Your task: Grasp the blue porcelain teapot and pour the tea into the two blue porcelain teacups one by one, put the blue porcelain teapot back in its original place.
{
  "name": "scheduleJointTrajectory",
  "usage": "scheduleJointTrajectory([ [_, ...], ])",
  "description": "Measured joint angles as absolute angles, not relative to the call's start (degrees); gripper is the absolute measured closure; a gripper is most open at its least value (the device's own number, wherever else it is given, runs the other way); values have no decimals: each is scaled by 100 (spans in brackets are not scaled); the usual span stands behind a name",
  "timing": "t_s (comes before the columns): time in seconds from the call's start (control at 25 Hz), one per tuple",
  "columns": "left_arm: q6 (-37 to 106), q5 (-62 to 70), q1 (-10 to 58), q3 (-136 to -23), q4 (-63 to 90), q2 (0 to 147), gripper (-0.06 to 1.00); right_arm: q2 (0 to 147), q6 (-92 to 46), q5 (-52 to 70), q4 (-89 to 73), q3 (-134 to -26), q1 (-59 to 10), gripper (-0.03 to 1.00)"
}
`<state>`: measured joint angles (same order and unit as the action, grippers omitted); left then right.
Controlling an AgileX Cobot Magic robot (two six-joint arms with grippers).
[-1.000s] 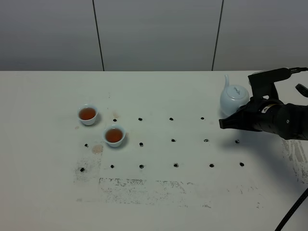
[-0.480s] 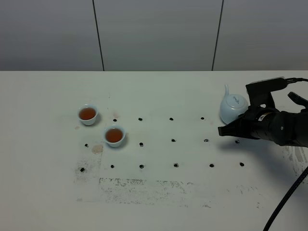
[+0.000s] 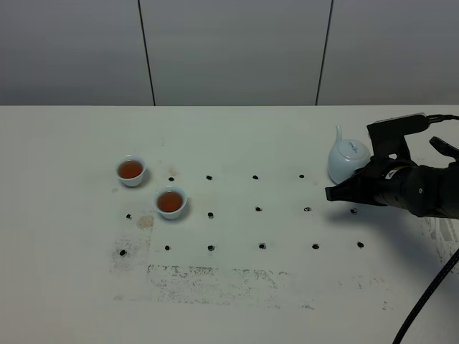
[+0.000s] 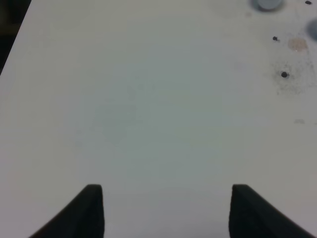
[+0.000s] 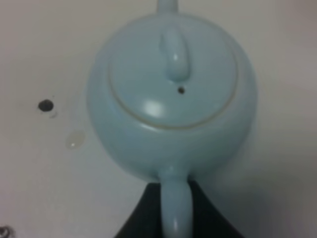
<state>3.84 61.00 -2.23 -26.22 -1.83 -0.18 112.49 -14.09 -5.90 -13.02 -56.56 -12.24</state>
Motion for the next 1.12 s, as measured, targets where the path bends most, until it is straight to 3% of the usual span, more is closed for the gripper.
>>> scheduleJointTrajectory([
  [0.44,384,6100,-223,-2622,-183,-18,43,11249,-1411,-642,-1297,-5656,-1224,66],
  [0.8,384,6100,-223,-2622,-183,-18,43,10436,-1424,-86,-771,-5741,-1224,64],
  [1.12,384,6100,-223,-2622,-183,-18,43,10212,-1424,1566,-449,-6873,-831,64],
])
